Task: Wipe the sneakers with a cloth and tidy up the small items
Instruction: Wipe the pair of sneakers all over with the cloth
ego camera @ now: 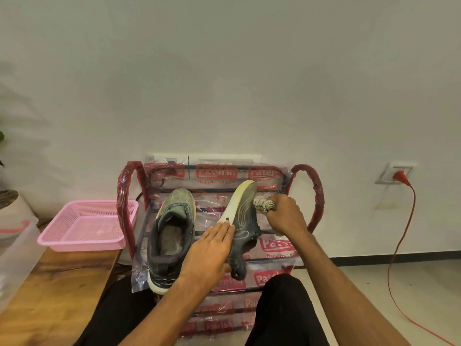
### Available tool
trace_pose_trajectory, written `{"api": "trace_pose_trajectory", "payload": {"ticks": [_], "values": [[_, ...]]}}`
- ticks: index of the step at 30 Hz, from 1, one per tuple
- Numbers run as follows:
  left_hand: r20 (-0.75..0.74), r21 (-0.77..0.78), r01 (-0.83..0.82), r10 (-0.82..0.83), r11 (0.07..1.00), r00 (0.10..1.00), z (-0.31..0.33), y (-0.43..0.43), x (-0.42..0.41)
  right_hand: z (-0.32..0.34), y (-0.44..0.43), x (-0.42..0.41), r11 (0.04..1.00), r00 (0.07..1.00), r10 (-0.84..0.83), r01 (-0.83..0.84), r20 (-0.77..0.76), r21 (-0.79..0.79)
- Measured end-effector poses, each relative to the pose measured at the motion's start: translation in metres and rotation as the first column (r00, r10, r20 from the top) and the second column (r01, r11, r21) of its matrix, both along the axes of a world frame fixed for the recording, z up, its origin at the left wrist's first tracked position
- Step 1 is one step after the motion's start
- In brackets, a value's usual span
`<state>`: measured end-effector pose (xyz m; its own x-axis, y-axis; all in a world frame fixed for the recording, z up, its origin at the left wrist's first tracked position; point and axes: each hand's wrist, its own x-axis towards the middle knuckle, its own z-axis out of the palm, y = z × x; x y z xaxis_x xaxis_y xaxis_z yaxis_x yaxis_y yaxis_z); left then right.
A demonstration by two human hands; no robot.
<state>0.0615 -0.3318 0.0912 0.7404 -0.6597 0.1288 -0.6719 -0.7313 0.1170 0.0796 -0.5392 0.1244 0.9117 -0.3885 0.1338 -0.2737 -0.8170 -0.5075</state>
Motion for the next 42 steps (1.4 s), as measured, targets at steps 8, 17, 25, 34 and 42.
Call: {"api": "trace_pose_trajectory", "payload": {"ticks": [8,17,25,34,42], "values": [[0.039,0.017,-0.001,0.000,1.000,0.999,0.003,-0.002,-0.001,-0.010,0.034,0.001,0.948,0.967,0.256,-0.249,0.008,-0.200],[0.014,-0.012,-0.004,0.004,1.000,1.000,0.002,-0.002,0.001,-0.020,0.019,-0.013,0.858,0.936,0.347,-0.342,-0.058,-0.383],[0.026,0.001,-0.004,0.004,1.000,1.000,0.001,-0.004,0.001,-0.021,0.020,-0.010,0.891,0.922,0.388,-0.378,-0.012,-0.250],[0.009,-0.025,-0.010,0.010,1.000,1.000,-0.002,-0.001,0.003,-0.031,0.032,0.002,0.899,0.973,0.225,-0.188,0.049,-0.395],[-0.001,-0.020,-0.003,0.003,1.000,1.000,-0.001,-0.001,0.002,-0.005,0.011,-0.024,0.871,0.864,0.479,-0.490,-0.155,-0.037]]}}
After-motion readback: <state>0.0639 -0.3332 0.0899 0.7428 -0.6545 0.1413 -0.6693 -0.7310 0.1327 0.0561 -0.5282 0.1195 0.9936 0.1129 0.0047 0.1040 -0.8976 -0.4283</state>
